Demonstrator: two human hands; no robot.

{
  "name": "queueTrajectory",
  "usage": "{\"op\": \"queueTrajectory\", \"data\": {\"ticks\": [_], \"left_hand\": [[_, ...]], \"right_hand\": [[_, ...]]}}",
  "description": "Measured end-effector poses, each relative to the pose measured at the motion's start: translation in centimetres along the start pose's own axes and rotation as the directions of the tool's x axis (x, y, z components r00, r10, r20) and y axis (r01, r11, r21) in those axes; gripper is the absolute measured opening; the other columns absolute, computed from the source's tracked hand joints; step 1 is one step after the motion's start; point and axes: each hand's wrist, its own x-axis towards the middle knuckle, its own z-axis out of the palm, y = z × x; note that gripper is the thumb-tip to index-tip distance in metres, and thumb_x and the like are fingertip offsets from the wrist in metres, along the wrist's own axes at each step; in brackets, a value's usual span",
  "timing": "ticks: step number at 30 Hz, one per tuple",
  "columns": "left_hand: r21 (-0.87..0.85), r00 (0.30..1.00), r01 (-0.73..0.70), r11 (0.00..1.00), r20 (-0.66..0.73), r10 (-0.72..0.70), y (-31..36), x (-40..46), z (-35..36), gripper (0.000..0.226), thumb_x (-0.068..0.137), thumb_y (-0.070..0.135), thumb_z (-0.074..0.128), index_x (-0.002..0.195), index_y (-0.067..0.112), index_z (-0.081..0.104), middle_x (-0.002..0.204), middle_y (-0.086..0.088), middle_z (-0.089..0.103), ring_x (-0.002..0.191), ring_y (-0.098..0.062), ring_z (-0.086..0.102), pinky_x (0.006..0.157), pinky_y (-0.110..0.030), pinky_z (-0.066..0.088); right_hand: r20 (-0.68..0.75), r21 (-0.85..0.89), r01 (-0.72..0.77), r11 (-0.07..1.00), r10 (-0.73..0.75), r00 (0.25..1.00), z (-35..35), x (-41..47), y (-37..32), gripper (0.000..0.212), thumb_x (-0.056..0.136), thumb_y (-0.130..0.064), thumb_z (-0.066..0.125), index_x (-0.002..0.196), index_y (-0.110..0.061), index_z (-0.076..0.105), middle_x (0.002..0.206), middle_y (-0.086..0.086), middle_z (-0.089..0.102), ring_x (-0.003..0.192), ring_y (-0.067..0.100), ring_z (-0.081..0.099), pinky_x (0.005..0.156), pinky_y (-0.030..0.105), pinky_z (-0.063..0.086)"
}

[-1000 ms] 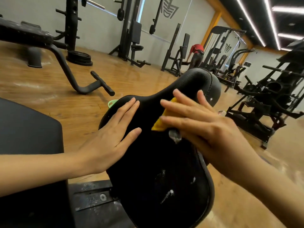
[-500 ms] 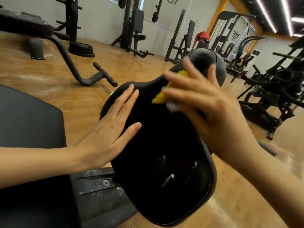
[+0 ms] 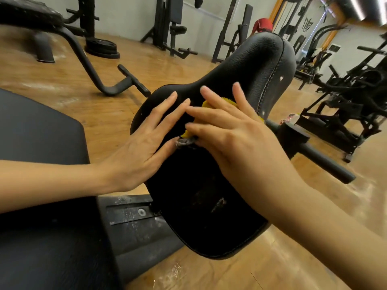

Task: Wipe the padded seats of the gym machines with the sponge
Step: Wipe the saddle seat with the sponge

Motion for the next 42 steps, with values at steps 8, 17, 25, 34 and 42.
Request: {"op": "queueTrajectory", "data": {"ticks": [8, 17, 25, 34, 42], "left_hand": [[0.030, 1.000, -0.005, 1.000, -0.002, 0.005, -0.1, -0.1, 0.2, 0.061, 0.100, 0.043, 0.033, 0.155, 0.036, 0.009, 0.163, 0.016, -0.002, 0.149, -0.001, 0.000, 0.122, -0.040, 0.015], [0.059, 1.000, -0.025, 0.998, 0.014, 0.024, -0.3, 0.0, 0.0, 0.060, 0.102, 0.039, 0.035, 0.156, 0.033, 0.009, 0.163, 0.012, -0.002, 0.150, -0.005, -0.001, 0.123, -0.043, 0.013], [0.056, 1.000, -0.022, 0.998, 0.010, 0.022, -0.2, 0.0, 0.0, 0.060, 0.102, 0.037, 0.036, 0.156, 0.031, 0.010, 0.164, 0.008, -0.002, 0.150, -0.005, 0.000, 0.123, -0.040, 0.013], [0.067, 0.999, -0.033, 0.997, 0.006, 0.033, -0.4, 0.0, 0.2, 0.061, 0.102, 0.040, 0.035, 0.156, 0.029, 0.009, 0.164, 0.006, -0.002, 0.150, -0.009, 0.000, 0.123, -0.036, 0.011], [0.069, 0.999, -0.042, 0.997, 0.021, 0.040, -0.2, 0.0, -0.2, 0.060, 0.102, 0.036, 0.035, 0.156, 0.028, 0.010, 0.164, 0.006, -0.001, 0.150, -0.009, 0.004, 0.122, -0.037, 0.015]], "right_hand": [[0.067, 0.248, -0.067, 0.966, 0.052, 0.996, -2.2, -8.6, -1.8, 0.032, 0.098, -0.025, 0.044, 0.122, -0.022, 0.065, 0.144, -0.005, 0.050, 0.143, 0.020, 0.033, 0.118, 0.046, 0.025], [0.091, 0.114, -0.028, 0.993, 0.018, 0.996, -0.5, -8.8, -2.8, 0.032, 0.100, -0.021, 0.044, 0.125, -0.020, 0.063, 0.146, -0.002, 0.047, 0.144, 0.022, 0.030, 0.119, 0.047, 0.020], [0.064, 0.008, -0.016, 1.000, 0.015, 0.998, 1.0, -2.5, -2.7, 0.031, 0.094, -0.021, 0.047, 0.111, -0.013, 0.072, 0.129, 0.007, 0.063, 0.135, 0.029, 0.045, 0.115, 0.047, 0.028], [0.275, 0.081, 0.052, 0.995, -0.072, 0.959, -0.8, -11.8, -3.8, 0.039, 0.103, -0.025, 0.034, 0.138, -0.022, 0.051, 0.153, -0.003, 0.036, 0.146, 0.023, 0.025, 0.117, 0.044, 0.026], [0.198, -0.131, 0.081, 0.988, -0.054, 0.979, 2.7, -5.9, -6.6, 0.026, 0.094, -0.029, 0.051, 0.100, -0.019, 0.074, 0.122, 0.005, 0.066, 0.133, 0.028, 0.047, 0.115, 0.044, 0.025]]}}
